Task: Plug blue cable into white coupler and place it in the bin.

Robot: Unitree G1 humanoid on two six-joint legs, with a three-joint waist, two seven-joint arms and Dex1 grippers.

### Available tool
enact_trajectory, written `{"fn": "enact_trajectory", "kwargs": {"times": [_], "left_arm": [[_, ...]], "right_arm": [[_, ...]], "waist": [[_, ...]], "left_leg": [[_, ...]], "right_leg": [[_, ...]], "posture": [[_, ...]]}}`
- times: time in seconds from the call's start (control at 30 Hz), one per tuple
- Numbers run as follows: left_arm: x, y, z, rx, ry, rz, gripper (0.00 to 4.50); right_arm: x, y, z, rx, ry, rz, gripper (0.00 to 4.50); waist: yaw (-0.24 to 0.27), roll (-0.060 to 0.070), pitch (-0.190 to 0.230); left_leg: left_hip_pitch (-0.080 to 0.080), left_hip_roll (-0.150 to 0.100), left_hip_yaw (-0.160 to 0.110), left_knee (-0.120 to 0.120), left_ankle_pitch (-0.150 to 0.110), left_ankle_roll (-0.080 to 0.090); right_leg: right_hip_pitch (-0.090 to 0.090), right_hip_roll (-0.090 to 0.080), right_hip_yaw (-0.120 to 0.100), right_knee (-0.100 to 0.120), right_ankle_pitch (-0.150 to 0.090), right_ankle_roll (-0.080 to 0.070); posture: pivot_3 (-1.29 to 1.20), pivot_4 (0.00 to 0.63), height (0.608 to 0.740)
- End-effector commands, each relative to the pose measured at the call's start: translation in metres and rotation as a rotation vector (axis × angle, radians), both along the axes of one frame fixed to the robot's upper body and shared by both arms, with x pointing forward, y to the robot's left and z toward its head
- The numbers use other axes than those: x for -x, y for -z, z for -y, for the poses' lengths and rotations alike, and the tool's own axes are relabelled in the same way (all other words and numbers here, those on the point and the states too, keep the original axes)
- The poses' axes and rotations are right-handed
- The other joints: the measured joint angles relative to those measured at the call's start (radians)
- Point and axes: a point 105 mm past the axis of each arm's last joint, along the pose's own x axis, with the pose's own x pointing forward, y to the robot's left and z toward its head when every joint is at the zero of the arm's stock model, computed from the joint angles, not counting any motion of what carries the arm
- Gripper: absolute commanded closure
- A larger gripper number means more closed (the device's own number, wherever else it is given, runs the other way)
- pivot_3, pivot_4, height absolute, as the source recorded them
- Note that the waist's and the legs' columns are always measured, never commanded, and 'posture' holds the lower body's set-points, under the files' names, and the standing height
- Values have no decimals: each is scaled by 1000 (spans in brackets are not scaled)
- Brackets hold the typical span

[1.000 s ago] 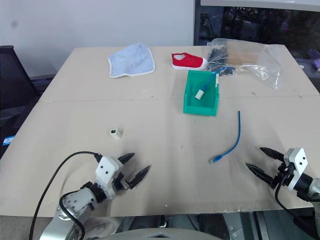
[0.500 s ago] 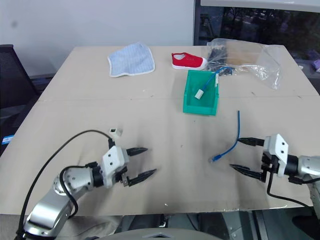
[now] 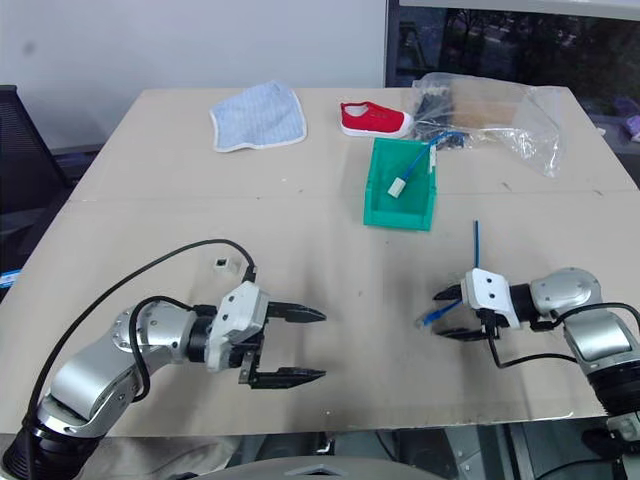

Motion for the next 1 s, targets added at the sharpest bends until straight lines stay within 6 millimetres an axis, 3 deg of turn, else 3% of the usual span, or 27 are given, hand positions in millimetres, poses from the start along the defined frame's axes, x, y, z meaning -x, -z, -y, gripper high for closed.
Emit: {"fn": "enact_trajectory", "kwargs": {"times": [0.03, 0.1, 0.3, 0.43, 0.57, 0.73, 0.83, 1.0], "left_arm": [[4, -6, 0, -2, 26, 52, 354], [3, -5, -2, -4, 20, 55, 354], [-3, -4, -5, -1, -9, 62, 354], [-16, -5, -10, -7, -50, 79, 354], [-30, -6, -16, -16, -83, 105, 354], [-44, -11, -18, 12, -156, 120, 354], [-55, -9, -22, 4, -210, 132, 354], [-81, -4, -18, -22, -287, 166, 354]], "right_arm": [[-5, -1, -6, 9, -48, 28, 3587], [-5, 0, -8, 15, -61, 26, 4453], [-10, -2, -24, -19, -85, 24, 4453], [-26, -13, -48, -75, -59, 10, 4453], [-58, -29, -76, -124, 2, -37, 4453], [-70, -31, -90, -121, 22, -106, 4453], [-77, -35, -92, -142, 48, -73, 3403], [-67, -54, -74, -295, 137, -41, 1118]], "waist": [[-1, 0, 0], [0, 0, 0], [-7, -1, 0], [-23, 0, 1], [-28, 0, 1], [-14, 0, 1], [-12, 0, 1], [-1, 0, 1]], "left_leg": [[0, 0, 0, 0, 0, 0], [1, 0, 0, 0, 0, 0], [2, 0, 0, 1, 0, 0], [2, 1, 0, 1, 0, 0], [2, 1, 0, 1, 0, 0], [-1, 0, -1, 1, 0, -1], [-18, -1, -2, 3, 3, -5], [-18, -1, -2, 4, 2, -3]], "right_leg": [[0, 0, 0, 0, 0, 0], [0, 0, 0, 0, -1, -2], [1, 1, 1, 1, -1, -2], [1, 2, 0, 2, 0, 0], [0, 1, 1, 2, 0, 0], [-2, 0, -1, 2, 0, 0], [-17, -1, -2, 3, 1, 1], [-18, -1, -3, 5, 1, 1]], "posture": [[0, 150, 740], [0, 150, 740], [0, 150, 740], [0, 150, 740], [0, 150, 740], [0, 150, 740], [0, 150, 740], [0, 150, 740]]}}
